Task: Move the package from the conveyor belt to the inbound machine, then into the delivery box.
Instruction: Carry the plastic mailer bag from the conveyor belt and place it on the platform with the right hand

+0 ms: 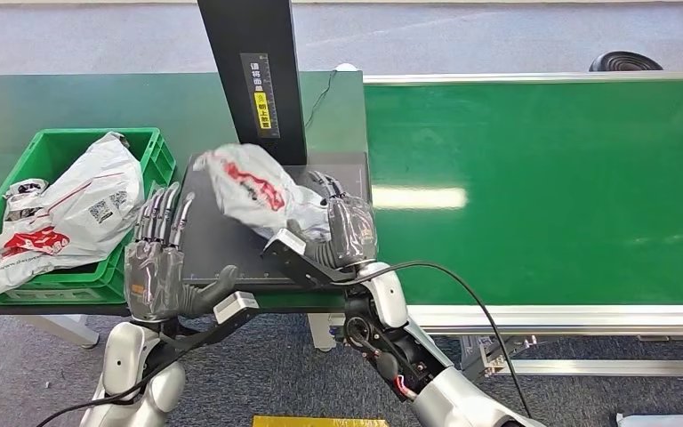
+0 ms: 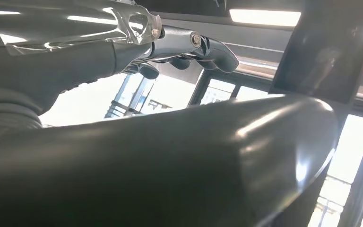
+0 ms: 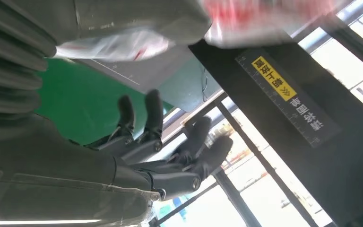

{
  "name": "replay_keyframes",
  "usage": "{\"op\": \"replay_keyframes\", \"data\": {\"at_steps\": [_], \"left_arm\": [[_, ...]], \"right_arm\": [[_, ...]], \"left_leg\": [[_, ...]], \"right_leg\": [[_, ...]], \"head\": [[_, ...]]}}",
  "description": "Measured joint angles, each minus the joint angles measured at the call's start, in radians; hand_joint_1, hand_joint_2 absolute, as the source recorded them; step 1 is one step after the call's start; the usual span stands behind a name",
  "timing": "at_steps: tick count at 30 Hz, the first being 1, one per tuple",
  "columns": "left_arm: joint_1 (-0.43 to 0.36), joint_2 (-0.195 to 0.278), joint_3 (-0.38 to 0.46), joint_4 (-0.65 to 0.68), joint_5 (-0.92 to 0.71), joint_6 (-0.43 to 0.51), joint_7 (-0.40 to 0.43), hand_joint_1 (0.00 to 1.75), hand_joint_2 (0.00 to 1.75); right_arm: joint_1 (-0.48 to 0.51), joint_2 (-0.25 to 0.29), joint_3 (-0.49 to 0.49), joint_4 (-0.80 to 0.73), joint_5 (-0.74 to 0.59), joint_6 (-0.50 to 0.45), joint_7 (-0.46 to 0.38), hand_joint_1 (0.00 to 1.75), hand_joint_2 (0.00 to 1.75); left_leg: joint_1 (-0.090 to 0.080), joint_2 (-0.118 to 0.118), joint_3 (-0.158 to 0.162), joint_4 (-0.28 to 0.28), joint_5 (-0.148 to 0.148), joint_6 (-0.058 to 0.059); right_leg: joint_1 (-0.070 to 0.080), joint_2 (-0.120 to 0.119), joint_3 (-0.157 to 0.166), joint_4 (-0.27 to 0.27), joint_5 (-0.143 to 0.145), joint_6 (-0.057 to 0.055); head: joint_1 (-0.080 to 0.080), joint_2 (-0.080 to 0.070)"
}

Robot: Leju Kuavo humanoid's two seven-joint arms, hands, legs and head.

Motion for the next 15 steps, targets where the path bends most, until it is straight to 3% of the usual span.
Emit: {"op": "replay_keyframes", "data": {"at_steps": [15], "left_arm": [[-0.007,-0.007,-0.013,0.01,0.026,0.0,-0.013,0.0,0.0]], "right_arm": [[-0.002,0.012,-0.024,0.079,0.019,-0.085,-0.001,0.0,0.0]], "left_leg": [[0.0,0.0,0.0,0.0,0.0,0.0]], "right_leg": [[0.0,0.0,0.0,0.0,0.0,0.0]], "head": [[0.0,0.0]]}}
